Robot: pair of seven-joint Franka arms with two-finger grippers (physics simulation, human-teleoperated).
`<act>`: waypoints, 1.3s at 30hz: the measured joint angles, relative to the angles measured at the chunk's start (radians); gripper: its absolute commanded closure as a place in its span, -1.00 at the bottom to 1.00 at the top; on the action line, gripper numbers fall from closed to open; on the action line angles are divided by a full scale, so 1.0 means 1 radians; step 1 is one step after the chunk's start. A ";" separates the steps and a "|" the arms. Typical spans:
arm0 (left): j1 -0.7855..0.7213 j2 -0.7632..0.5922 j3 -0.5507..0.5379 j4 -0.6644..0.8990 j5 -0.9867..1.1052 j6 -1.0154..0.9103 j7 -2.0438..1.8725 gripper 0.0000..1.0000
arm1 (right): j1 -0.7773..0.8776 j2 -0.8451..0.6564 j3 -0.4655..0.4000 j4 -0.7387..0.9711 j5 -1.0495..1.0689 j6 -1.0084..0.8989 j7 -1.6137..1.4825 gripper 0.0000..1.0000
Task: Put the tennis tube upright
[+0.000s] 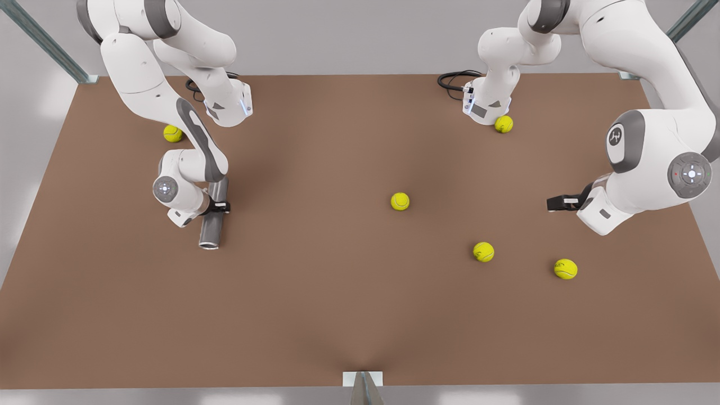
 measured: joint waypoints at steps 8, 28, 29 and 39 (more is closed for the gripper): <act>0.000 0.000 0.000 0.000 0.000 -0.002 -0.002 -1.00 | -0.004 -0.011 0.028 0.069 0.000 -0.072 0.000 -0.22; 0.004 0.002 -0.001 -0.001 0.000 0.002 -0.002 -1.00 | 0.356 0.102 0.103 0.495 -0.216 -0.151 -0.067 -0.27; 0.011 0.006 -0.001 0.000 0.000 0.003 -0.002 -1.00 | 0.357 0.116 0.103 0.519 -0.219 -0.159 -0.109 -0.27; 0.011 0.008 -0.002 -0.001 -0.001 0.005 -0.002 -1.00 | 0.373 0.225 0.103 0.717 -0.223 -0.194 -0.633 -0.27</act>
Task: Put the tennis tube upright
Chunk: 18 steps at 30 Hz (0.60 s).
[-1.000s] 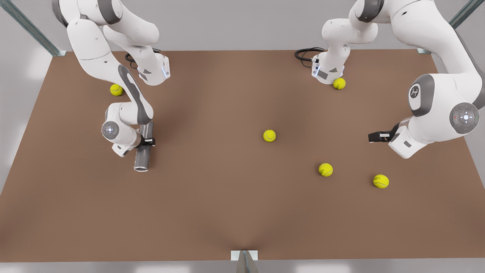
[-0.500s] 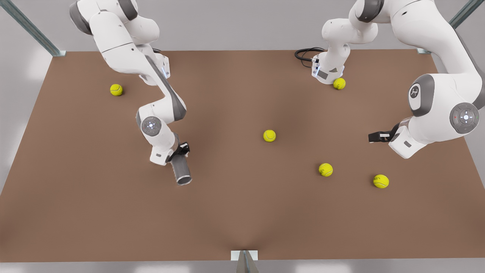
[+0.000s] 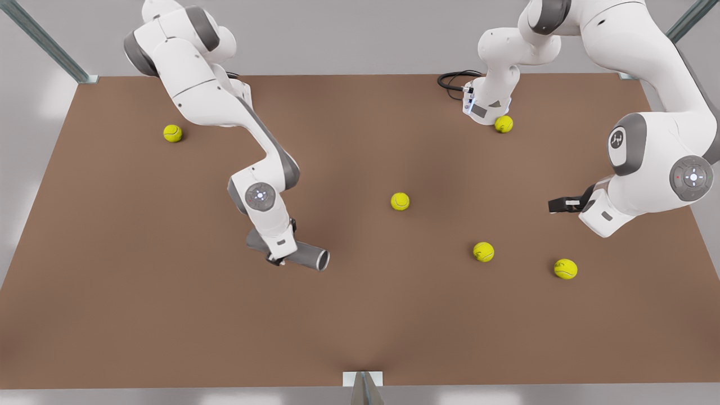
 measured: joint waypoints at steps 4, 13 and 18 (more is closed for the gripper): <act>0.000 0.004 0.001 0.000 -0.001 0.000 0.000 -1.00 | 0.062 0.053 0.000 0.111 0.000 -0.062 -0.033 -0.28; 0.001 0.006 0.000 -0.005 -0.001 0.000 0.000 -1.00 | 0.204 0.393 -0.014 0.580 -0.002 -0.185 -0.156 -0.28; 0.013 0.014 0.000 -0.005 -0.002 0.002 0.000 -1.00 | 0.302 0.491 -0.021 0.705 0.003 -0.268 -0.141 -0.28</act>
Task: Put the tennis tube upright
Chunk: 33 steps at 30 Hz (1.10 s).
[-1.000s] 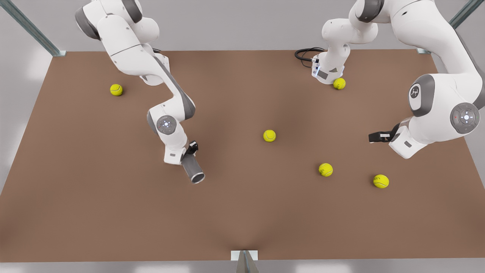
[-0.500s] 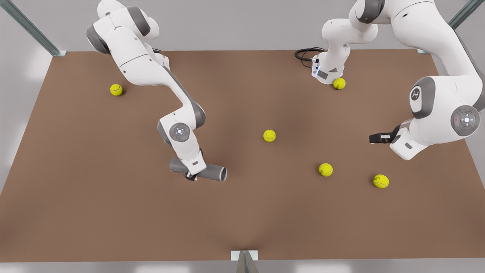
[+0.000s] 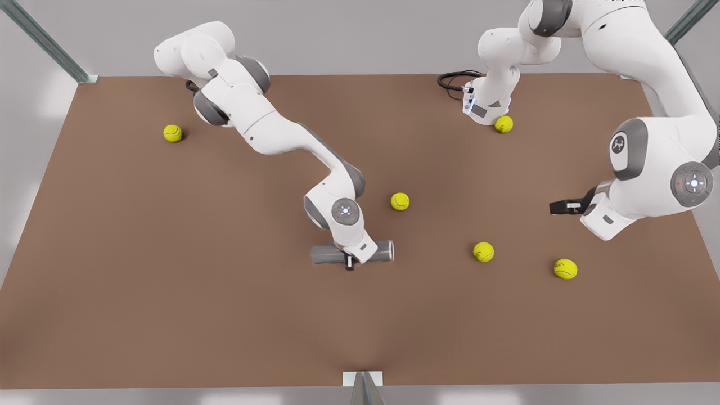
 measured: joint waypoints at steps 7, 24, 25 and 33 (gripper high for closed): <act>0.002 0.014 0.000 0.000 -0.002 0.010 0.000 -1.00 | 0.073 0.071 -0.029 0.069 0.001 -0.002 0.063 -0.78; 0.002 0.014 0.000 0.000 -0.002 0.014 0.000 -1.00 | 0.074 -0.079 -0.028 0.069 0.132 -0.273 0.064 -1.00; 0.002 0.014 0.000 0.000 -0.002 0.014 0.000 -1.00 | 0.061 -0.152 -0.023 0.068 0.136 -0.354 0.063 -1.00; -0.130 0.224 -0.005 -0.252 -0.443 0.476 -0.023 -0.99 | -0.627 -0.914 0.075 -0.560 0.107 -0.427 0.877 -1.00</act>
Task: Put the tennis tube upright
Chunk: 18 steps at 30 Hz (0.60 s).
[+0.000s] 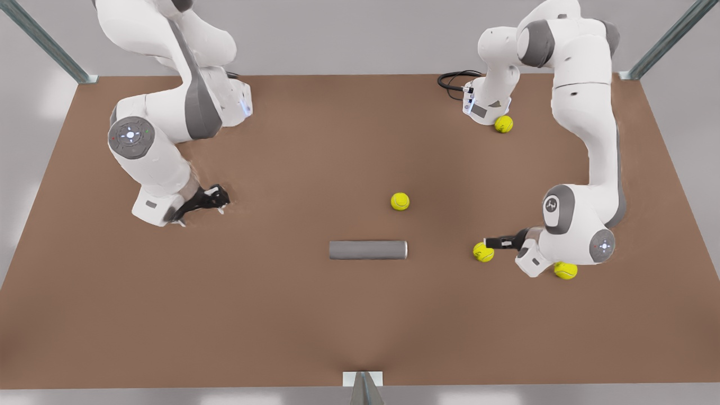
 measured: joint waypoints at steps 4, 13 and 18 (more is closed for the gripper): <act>-0.008 -0.003 -0.087 -0.206 -0.429 0.235 0.224 -1.00 | 0.045 0.000 0.001 0.111 0.005 -0.205 0.074 -1.00; 0.007 0.061 -0.110 -0.325 -0.850 0.273 0.719 -1.00 | 0.028 0.009 0.000 0.149 0.091 -0.239 0.070 -1.00; 0.009 0.084 -0.146 -0.331 -0.964 0.315 0.752 -1.00 | 0.024 0.017 0.000 0.150 0.089 -0.237 0.070 -1.00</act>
